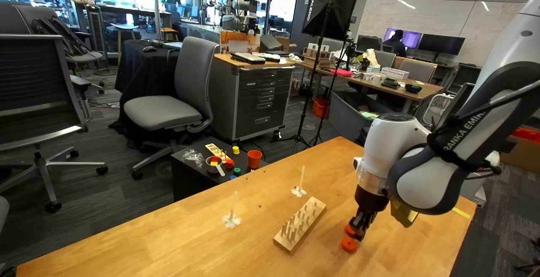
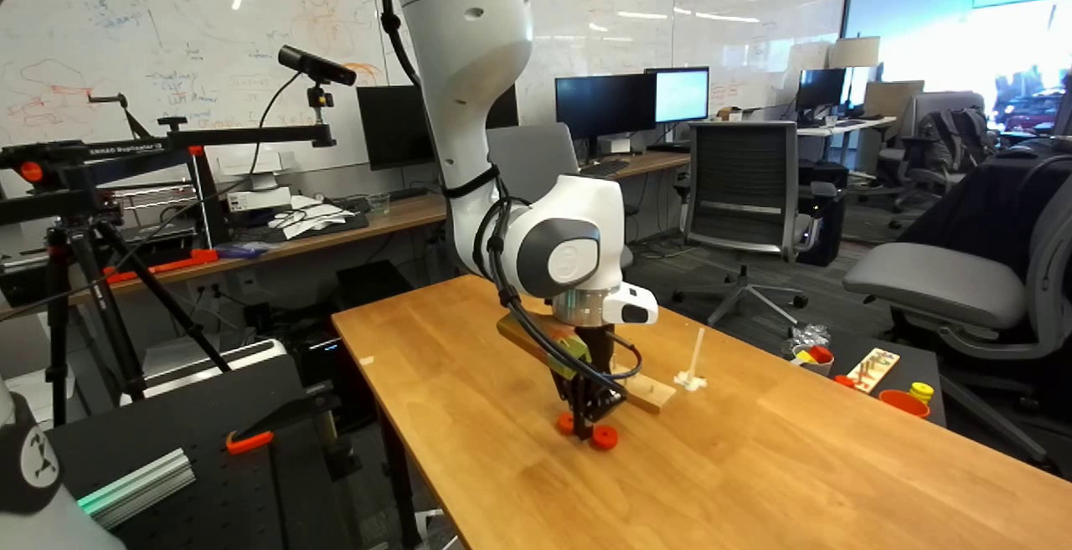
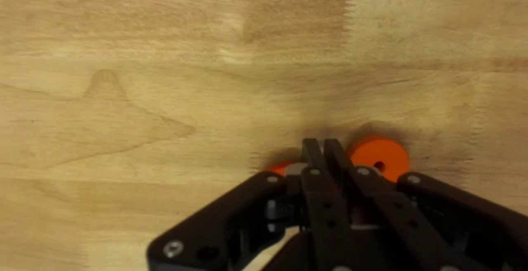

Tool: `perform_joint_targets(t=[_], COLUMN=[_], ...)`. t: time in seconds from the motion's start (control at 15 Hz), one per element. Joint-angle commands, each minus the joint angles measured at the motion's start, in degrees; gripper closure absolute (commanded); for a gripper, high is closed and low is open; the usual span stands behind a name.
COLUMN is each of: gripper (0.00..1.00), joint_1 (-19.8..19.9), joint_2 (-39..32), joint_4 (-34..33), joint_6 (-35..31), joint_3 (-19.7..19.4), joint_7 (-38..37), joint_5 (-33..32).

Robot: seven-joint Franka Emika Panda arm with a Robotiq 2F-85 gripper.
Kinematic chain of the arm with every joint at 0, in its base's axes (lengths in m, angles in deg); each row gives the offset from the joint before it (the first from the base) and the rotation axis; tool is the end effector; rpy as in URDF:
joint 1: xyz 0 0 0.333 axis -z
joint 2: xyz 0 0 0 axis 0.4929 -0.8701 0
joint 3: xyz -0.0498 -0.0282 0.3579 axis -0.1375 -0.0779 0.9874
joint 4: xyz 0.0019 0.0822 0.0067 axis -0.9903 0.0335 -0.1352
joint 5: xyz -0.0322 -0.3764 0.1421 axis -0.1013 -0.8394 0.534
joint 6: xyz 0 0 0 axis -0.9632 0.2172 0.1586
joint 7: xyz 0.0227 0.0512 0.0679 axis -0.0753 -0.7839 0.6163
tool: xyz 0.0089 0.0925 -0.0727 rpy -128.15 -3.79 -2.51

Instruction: Place an orange disk on the wooden base

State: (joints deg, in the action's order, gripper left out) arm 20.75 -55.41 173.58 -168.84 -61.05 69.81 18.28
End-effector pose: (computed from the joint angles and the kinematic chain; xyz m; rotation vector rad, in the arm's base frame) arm 0.5622 0.0649 0.0325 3.0940 0.1385 -0.1102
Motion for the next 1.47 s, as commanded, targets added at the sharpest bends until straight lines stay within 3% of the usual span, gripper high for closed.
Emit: perform_joint_targets(t=[0.0,0.07,0.13,0.27,0.8,1.4], gripper=[0.92,0.83,0.67,0.60,0.01,0.00], joint_1=[-1.4,-1.3,-1.1,-0.9,-1.4,0.1], joint_2=[1.5,1.5,1.6,1.6,1.8,0.5], joint_4=[0.1,0.1,0.1,0.1,-1.2,-1.8], joint_6=[1.6,1.6,1.6,1.6,1.9,2.7], joint_3=[-2.0,-2.3,-2.3,-2.2,1.4,5.0], joint_7=[-1.5,-1.5,-1.4,-1.3,-0.7,0.4], joint_5=[-1.1,-1.0,-1.0,-0.8,-0.3,0.7])
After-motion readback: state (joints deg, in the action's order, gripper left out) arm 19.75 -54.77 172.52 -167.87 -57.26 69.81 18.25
